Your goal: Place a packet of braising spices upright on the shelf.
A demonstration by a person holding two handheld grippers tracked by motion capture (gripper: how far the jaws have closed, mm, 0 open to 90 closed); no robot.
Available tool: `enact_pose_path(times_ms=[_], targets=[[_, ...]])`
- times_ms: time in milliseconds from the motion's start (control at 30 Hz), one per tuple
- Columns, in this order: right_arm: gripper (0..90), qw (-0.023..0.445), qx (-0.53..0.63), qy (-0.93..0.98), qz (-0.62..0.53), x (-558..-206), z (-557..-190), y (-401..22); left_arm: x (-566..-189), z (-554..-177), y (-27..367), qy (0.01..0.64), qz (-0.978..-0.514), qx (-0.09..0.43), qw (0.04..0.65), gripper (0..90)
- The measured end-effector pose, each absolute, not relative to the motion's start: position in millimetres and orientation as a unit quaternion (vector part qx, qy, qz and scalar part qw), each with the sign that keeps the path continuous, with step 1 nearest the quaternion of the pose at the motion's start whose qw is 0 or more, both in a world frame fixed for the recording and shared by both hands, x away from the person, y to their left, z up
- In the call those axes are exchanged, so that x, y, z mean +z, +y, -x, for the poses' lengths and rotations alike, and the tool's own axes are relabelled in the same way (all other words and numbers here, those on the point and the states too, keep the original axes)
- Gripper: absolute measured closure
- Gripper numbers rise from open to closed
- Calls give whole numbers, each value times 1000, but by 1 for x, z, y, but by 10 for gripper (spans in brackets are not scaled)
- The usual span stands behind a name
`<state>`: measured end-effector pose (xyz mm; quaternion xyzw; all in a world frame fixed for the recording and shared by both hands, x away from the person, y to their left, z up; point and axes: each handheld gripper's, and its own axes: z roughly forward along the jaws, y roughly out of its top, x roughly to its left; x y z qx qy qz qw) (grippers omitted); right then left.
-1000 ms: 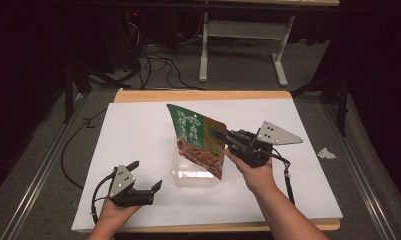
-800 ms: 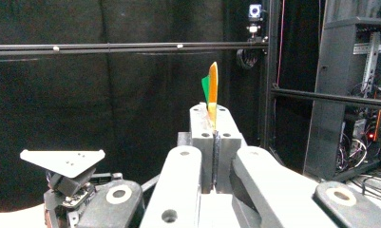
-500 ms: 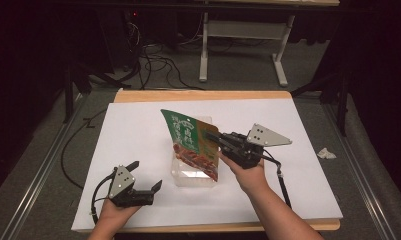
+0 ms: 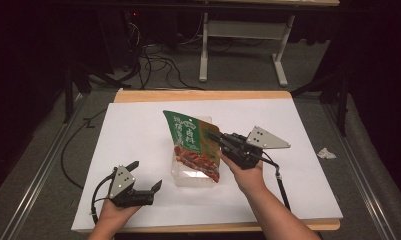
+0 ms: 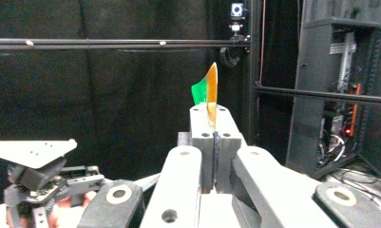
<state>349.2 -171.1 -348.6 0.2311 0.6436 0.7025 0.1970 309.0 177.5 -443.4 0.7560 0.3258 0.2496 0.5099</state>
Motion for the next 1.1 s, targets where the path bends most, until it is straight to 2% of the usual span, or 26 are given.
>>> enact_pose_path(times_ms=[400, 1100], targets=[[900, 199, 687, 655, -243, -364, -352, -168, -443, -309, 178, 327, -756, 250, 509, 37], [900, 202, 677, 656, -265, -379, -346, -185, -444, -309, 175, 324, -761, 249, 504, 38]])
